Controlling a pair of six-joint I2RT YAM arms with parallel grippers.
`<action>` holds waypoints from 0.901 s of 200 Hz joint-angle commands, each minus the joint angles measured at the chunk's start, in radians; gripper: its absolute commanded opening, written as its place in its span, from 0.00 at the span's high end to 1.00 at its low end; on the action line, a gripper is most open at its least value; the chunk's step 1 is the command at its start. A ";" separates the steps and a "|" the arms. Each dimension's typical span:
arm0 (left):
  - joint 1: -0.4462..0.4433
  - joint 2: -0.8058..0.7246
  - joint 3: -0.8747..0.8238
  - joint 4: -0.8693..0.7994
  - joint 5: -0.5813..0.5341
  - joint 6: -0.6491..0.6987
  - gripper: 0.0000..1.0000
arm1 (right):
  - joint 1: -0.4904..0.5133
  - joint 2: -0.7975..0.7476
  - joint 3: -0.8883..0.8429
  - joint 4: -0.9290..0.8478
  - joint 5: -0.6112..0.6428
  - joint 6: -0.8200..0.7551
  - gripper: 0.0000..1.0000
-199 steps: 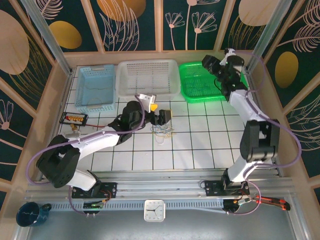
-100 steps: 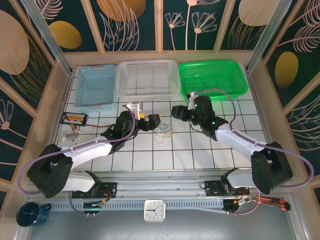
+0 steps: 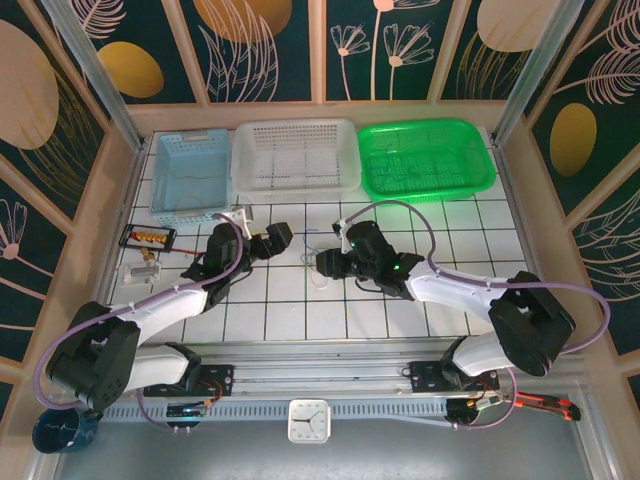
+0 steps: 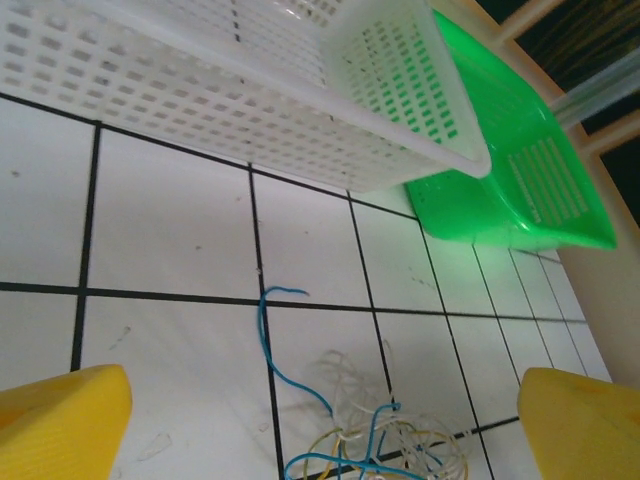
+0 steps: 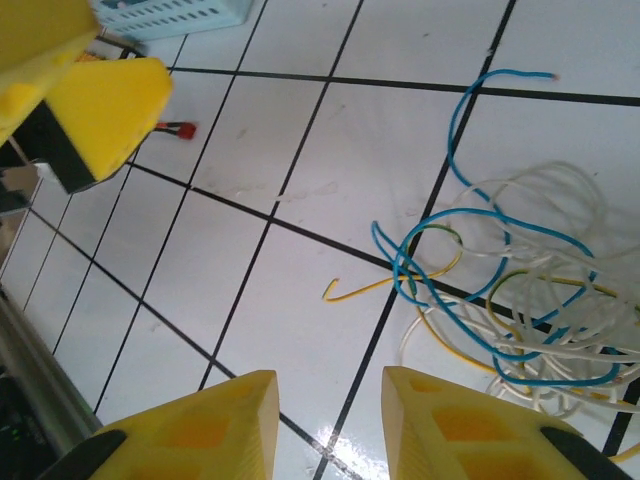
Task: Untangle the cables
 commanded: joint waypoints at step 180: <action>-0.190 0.197 0.005 0.055 -0.002 0.180 0.40 | -0.082 0.128 0.000 0.107 0.078 -0.009 0.76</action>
